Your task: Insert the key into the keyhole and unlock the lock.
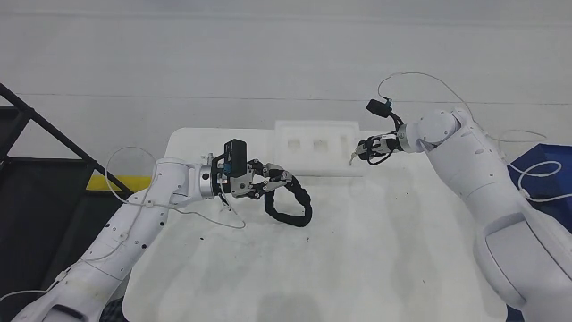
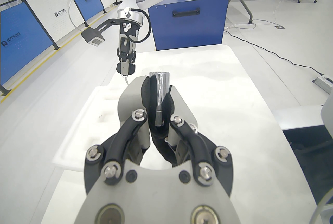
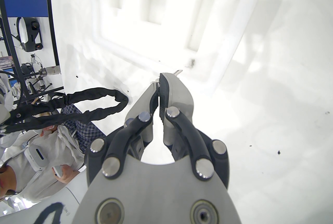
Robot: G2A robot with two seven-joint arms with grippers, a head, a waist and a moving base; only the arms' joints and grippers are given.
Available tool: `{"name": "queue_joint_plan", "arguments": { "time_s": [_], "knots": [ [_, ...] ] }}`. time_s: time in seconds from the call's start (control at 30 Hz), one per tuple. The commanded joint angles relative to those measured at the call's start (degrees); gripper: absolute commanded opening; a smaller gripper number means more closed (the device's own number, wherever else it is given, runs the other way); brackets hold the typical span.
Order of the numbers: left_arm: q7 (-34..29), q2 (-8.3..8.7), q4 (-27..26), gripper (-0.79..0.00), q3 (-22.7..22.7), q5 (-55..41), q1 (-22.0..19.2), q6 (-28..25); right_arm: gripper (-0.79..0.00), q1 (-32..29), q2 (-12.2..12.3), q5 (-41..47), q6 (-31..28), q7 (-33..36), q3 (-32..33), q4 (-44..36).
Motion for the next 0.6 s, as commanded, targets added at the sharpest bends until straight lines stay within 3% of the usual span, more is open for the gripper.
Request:
{"name": "queue_joint_plan", "arguments": {
  "time_s": [0.0,0.37,0.4,0.43,0.57],
  "knots": [
    [0.0,0.0,0.0,-0.785,0.0,0.0,0.0,0.0,-0.785,0.0,0.0,0.0,0.0,0.0,0.0,0.0],
    [0.0,0.0,0.0,-0.785,0.0,0.0,0.0,0.0,-0.785,0.0,0.0,0.0,0.0,0.0,0.0,0.0],
    [0.0,0.0,0.0,-0.742,0.0,0.0,0.0,0.0,-0.785,0.0,0.0,0.0,0.0,0.0,0.0,0.0],
    [0.0,0.0,0.0,-0.785,0.0,0.0,0.0,0.0,-0.785,0.0,0.0,0.0,0.0,0.0,0.0,0.0],
    [0.0,0.0,0.0,-0.785,0.0,0.0,0.0,0.0,-0.785,0.0,0.0,0.0,0.0,0.0,0.0,0.0]
  ]
}}
